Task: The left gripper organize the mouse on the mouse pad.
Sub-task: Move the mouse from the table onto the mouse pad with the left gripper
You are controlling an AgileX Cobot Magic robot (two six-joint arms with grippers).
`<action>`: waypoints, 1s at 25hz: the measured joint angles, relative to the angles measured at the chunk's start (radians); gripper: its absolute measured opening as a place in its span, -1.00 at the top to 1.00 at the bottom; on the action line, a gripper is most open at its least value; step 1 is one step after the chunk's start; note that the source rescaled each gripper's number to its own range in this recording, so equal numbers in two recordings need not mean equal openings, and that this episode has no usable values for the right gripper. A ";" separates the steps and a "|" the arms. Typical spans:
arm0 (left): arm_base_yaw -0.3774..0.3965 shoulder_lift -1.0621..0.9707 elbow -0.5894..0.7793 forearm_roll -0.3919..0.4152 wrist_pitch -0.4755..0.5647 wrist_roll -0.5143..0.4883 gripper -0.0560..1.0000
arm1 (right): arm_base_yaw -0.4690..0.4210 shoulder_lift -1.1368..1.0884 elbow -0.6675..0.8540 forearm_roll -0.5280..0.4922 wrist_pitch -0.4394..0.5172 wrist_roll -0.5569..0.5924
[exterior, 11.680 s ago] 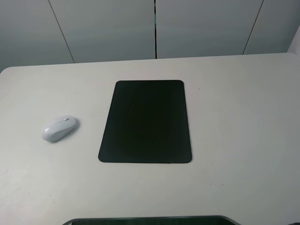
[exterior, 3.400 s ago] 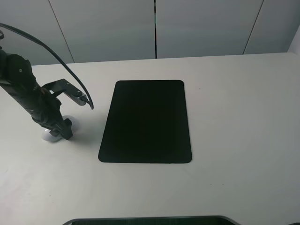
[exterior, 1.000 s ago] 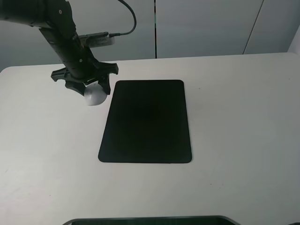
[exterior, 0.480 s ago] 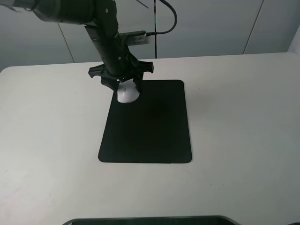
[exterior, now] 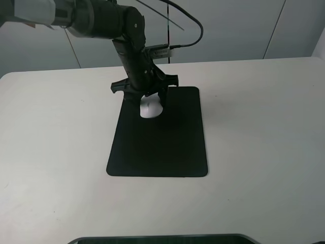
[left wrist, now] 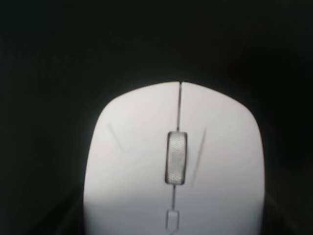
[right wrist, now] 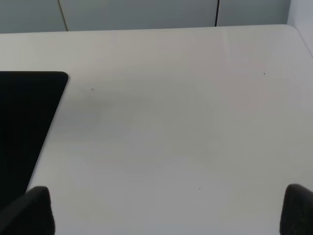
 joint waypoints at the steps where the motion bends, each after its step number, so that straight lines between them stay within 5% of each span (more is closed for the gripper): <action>1: 0.000 0.005 0.000 0.000 -0.002 -0.021 0.86 | 0.000 0.000 0.000 0.000 0.000 0.000; 9: -0.021 0.037 0.000 0.004 -0.016 -0.126 0.86 | 0.000 0.000 0.000 0.000 0.000 0.000; 25: -0.047 0.064 0.000 0.000 -0.044 -0.162 0.86 | 0.000 0.000 0.000 0.000 0.000 0.000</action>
